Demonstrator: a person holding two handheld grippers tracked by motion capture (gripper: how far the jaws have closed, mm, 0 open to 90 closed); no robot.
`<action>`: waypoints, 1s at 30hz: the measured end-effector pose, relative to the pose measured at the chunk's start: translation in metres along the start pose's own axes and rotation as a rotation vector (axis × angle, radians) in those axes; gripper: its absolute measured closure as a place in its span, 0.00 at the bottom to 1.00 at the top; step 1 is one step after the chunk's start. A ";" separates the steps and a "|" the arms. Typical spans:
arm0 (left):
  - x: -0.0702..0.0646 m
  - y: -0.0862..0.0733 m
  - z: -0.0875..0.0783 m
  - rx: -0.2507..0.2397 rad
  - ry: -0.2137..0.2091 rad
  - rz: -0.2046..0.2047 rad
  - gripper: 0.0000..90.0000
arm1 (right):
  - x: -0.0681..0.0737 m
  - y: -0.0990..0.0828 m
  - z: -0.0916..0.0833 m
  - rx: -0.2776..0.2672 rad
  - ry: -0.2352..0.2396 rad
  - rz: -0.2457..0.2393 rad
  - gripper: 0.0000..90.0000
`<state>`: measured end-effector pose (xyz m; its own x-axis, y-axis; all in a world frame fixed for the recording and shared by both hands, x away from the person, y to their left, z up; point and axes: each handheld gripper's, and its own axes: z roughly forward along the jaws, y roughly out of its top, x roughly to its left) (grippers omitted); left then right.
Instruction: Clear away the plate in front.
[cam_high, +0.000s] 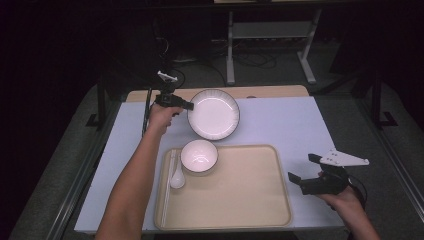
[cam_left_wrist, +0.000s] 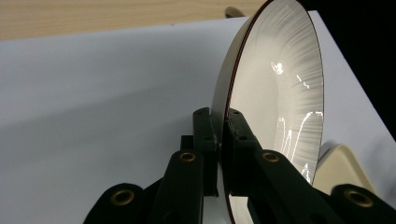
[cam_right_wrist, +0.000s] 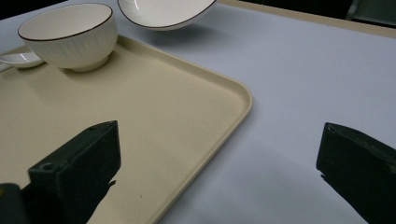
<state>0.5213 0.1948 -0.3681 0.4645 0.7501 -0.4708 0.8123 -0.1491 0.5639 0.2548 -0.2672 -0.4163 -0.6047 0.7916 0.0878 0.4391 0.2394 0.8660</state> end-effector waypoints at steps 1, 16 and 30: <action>-0.003 0.002 0.000 0.003 -0.007 0.008 0.95 | 0.000 0.000 0.000 -0.002 0.000 0.001 0.00; -0.067 0.004 0.011 0.104 -0.100 0.163 0.95 | 0.000 0.001 -0.001 -0.010 -0.003 0.006 0.00; -0.115 -0.017 0.035 0.246 -0.178 0.282 0.94 | 0.001 0.001 -0.002 -0.012 -0.007 0.006 0.00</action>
<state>0.4661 0.0883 -0.3476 0.7172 0.5379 -0.4430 0.6944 -0.4986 0.5188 0.2531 -0.2679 -0.4145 -0.5973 0.7970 0.0891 0.4342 0.2280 0.8715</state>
